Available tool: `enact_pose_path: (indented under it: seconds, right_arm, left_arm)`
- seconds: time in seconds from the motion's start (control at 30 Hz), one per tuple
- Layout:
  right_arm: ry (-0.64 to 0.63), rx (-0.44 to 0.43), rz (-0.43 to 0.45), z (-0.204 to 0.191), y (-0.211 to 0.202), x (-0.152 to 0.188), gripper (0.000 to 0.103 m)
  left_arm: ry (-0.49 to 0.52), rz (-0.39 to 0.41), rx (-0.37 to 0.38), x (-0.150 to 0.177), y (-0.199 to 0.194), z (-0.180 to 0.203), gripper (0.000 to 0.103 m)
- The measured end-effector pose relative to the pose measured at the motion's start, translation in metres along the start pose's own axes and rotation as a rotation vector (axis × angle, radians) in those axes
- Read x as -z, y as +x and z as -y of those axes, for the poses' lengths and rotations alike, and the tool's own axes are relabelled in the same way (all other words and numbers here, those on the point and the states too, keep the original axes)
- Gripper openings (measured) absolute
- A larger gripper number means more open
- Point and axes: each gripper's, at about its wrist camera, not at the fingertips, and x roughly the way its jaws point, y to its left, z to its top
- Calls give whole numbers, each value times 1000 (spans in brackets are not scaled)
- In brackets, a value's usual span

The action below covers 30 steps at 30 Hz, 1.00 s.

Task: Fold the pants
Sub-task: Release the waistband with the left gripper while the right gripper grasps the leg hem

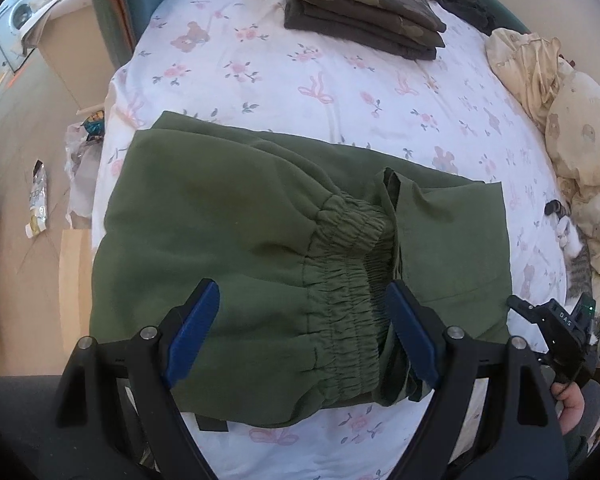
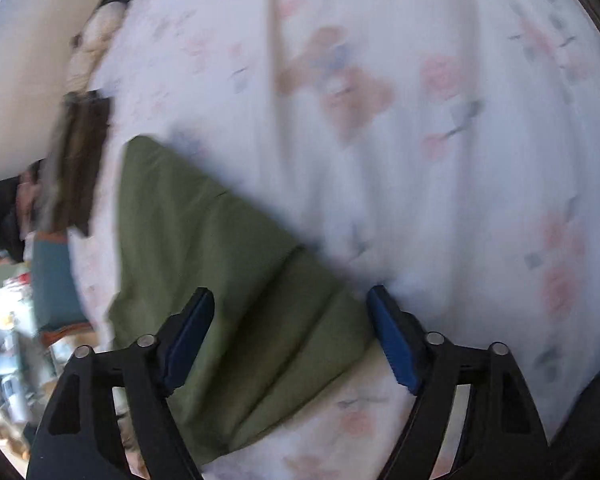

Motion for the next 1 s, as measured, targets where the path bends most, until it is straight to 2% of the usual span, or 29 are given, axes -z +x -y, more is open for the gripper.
enact_pose_path:
  seconds: [0.03, 0.13, 0.17, 0.2, 0.27, 0.33, 0.4, 0.5, 0.63, 0.7, 0.77, 0.87, 0.97, 1.0]
  right_arm:
    - [-18, -22, -6, -4, 3, 1, 60]
    - [-22, -11, 20, -8, 10, -8, 58]
    - [-6, -9, 22, -3, 10, -12, 49]
    - [-22, 14, 41, -6, 11, -10, 31]
    - [-90, 34, 85, 1, -19, -12, 13]
    - [-172, -23, 141, -17, -36, -10, 10]
    - [-310, -97, 216, -46, -58, 1, 9]
    - [-468, -187, 253, -80, -78, 18, 7]
    - [-658, -311, 241, -128, -92, 47, 7]
    - [-716, -354, 222, -142, -93, 61, 6]
    - [-775, -394, 187, -154, -90, 78, 6]
    - [-850, -429, 132, -173, -78, 98, 6]
    - [-942, -419, 101, -186, -66, 119, 6]
    - [-958, -418, 90, -188, -63, 124, 6]
  left_arm:
    - [3, -4, 9, 0, 1, 1, 83]
    - [15, -10, 13, -2, 3, 6, 83]
    - [14, -10, 11, -3, 4, 6, 83]
    - [8, -10, 12, -3, 4, 6, 83]
    - [-8, -5, 18, -4, 1, 3, 83]
    - [-20, -4, 30, -3, -2, -1, 83]
    - [-53, -8, 52, -4, -5, -8, 83]
    - [-84, -3, 98, -5, -13, -16, 83]
    - [-96, -24, 124, -10, -26, -20, 83]
    - [-106, -38, 191, -18, -33, -17, 83]
    - [-89, -52, 221, -32, -37, -7, 83]
    - [-66, -45, 274, -59, -42, 17, 81]
    - [-24, -55, 337, -80, -43, 50, 81]
    - [16, -51, 328, -87, -40, 64, 81]
